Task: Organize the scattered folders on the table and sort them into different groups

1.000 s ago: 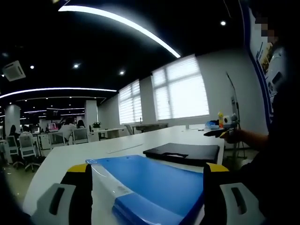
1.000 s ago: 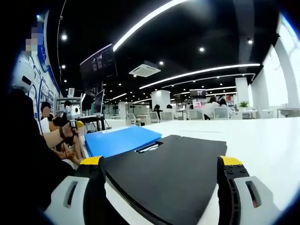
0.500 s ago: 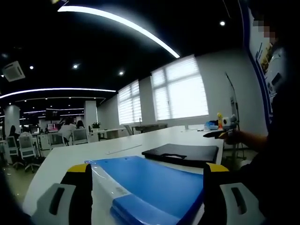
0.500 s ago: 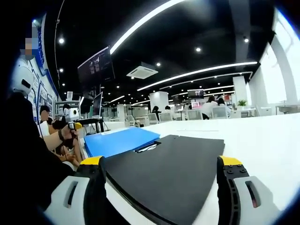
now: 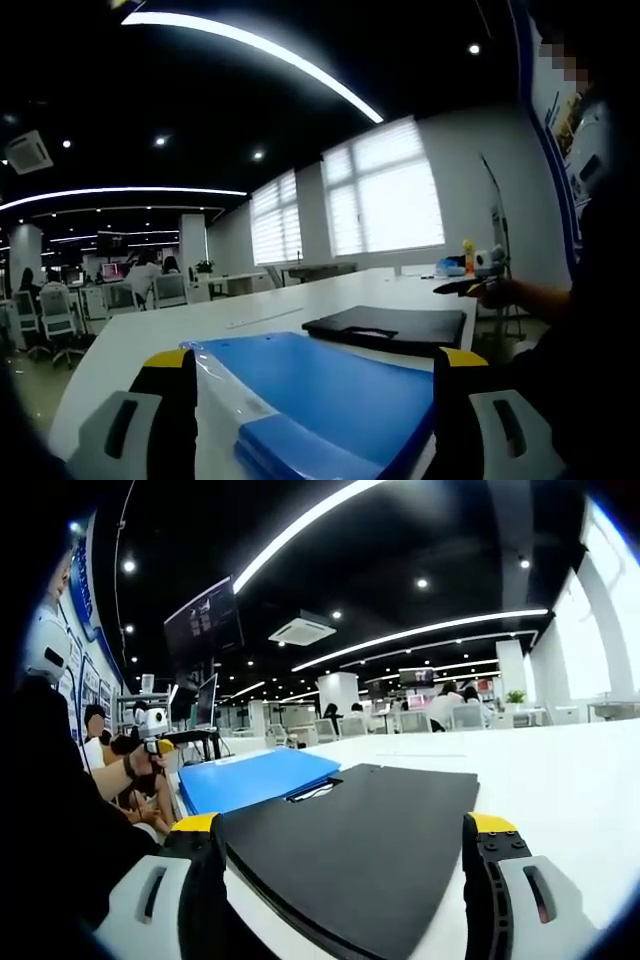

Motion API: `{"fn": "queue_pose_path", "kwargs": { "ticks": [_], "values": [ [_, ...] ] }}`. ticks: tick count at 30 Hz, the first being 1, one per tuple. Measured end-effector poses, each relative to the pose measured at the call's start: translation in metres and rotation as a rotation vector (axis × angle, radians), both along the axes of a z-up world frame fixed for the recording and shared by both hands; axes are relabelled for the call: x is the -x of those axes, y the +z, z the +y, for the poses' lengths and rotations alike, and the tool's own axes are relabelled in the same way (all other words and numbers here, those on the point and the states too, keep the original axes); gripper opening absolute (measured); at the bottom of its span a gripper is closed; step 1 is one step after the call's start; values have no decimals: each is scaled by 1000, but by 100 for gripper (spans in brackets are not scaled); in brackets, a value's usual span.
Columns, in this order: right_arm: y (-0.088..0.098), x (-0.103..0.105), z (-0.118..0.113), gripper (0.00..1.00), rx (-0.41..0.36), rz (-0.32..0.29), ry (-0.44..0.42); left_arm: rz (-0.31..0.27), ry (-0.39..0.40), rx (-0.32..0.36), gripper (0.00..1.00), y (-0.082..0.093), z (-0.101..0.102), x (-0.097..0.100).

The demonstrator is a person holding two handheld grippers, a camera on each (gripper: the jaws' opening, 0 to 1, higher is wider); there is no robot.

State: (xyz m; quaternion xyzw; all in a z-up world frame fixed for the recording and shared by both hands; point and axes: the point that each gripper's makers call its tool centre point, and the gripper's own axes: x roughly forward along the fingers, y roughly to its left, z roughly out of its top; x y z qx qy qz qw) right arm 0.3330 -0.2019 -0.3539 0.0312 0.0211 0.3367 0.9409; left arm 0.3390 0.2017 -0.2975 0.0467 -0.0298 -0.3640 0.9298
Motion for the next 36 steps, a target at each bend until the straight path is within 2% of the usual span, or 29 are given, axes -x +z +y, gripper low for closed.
{"fn": "queue_pose_path", "kwargs": {
  "ticks": [36],
  "values": [
    [-2,7,9,96,9,21,-3,3,1,-2,99,0,-2,2]
  ]
}}
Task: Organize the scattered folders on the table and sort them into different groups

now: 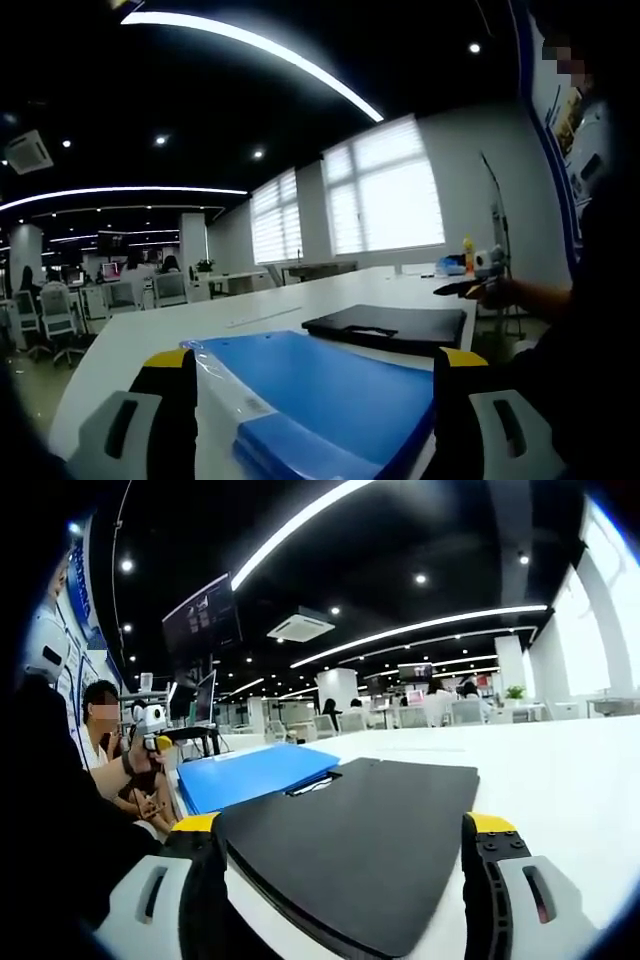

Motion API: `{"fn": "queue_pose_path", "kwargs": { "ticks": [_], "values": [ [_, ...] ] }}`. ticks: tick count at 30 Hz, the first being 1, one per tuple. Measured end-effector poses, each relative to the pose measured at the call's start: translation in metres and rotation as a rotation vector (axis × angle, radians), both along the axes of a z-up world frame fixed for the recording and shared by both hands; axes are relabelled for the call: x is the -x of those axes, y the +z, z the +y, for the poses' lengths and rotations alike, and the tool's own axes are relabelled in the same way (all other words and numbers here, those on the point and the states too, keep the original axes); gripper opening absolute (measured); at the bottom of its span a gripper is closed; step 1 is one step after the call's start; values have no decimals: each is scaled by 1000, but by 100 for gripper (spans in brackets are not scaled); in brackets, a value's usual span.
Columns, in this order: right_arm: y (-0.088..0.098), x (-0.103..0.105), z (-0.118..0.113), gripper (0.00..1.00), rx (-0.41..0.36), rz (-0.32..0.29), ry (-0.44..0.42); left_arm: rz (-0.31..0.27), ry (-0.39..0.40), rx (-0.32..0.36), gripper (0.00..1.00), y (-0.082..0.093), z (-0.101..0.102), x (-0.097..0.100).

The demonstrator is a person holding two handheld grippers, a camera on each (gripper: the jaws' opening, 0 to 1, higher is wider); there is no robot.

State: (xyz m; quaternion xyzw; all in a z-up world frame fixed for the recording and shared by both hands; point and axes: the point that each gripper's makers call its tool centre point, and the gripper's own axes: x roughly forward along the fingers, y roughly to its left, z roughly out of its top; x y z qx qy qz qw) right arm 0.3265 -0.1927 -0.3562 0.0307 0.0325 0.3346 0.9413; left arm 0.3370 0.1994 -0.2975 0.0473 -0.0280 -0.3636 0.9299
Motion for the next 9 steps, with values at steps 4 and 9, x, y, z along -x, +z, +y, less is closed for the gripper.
{"fn": "queue_pose_path", "kwargs": {
  "ticks": [4,9],
  "values": [
    [1,0,0,96,-7,0,-3,0,-3,-2,99,0,-1,0],
    [1,0,0,96,-10,0,-3,-1,0,1,99,1,0,0]
  ]
}}
